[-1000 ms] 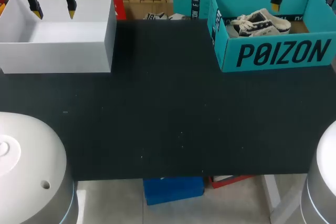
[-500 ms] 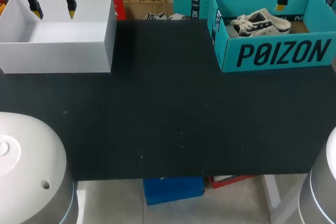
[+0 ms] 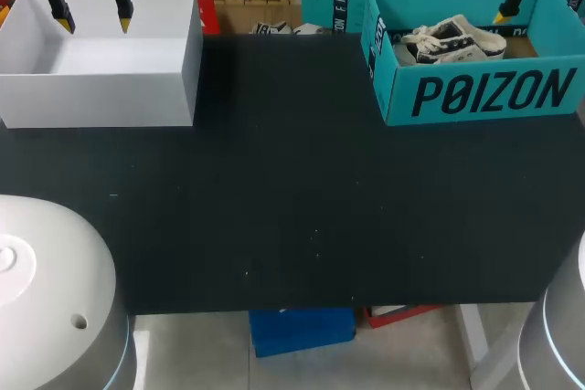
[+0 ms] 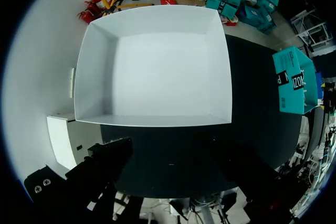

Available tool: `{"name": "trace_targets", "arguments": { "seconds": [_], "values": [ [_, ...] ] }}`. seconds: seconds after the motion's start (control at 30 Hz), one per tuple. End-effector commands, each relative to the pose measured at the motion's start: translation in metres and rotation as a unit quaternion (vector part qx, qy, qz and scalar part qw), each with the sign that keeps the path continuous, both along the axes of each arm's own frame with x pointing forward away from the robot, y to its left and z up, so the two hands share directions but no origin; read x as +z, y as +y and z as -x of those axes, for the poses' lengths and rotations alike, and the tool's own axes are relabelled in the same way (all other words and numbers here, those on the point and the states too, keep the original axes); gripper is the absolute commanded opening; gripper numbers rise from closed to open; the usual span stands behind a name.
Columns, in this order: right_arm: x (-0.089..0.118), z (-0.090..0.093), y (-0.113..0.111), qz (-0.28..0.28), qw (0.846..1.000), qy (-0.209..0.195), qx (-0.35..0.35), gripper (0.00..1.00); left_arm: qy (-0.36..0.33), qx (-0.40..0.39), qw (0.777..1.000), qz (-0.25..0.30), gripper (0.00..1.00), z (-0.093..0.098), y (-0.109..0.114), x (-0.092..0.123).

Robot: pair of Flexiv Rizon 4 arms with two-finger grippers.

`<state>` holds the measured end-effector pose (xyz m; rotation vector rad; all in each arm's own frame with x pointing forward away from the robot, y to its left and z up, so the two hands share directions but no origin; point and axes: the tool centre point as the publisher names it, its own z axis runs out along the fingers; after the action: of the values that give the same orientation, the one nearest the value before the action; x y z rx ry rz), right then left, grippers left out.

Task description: Take the shoe out of the shoebox, open the shoe tongue, remove and reinsert the insole, then place the shoe into the shoebox

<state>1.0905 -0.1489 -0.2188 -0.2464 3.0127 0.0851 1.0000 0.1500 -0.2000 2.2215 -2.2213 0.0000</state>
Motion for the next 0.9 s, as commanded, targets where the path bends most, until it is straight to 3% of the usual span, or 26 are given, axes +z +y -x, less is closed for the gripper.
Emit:
{"name": "trace_targets", "arguments": {
  "seconds": [0.03, 0.27, 0.9],
  "values": [
    [-0.002, -0.001, 0.005, 0.023, 1.0, 0.003, 0.001, 1.0, 0.0, 0.0, 1.0, 0.0, 1.0, 0.0, 0.0, 0.0],
    [-0.005, -0.009, 0.005, 0.044, 0.999, 0.008, -0.004, 1.0, 0.0, 0.0, 1.0, 0.0, 1.0, 0.0, 0.0, 0.0],
    [-0.067, -0.015, 0.008, 0.039, 0.998, 0.025, -0.04, 1.0, 0.0, 0.0, 1.0, 0.0, 1.0, 0.0, 0.0, 0.0]
  ]
}}
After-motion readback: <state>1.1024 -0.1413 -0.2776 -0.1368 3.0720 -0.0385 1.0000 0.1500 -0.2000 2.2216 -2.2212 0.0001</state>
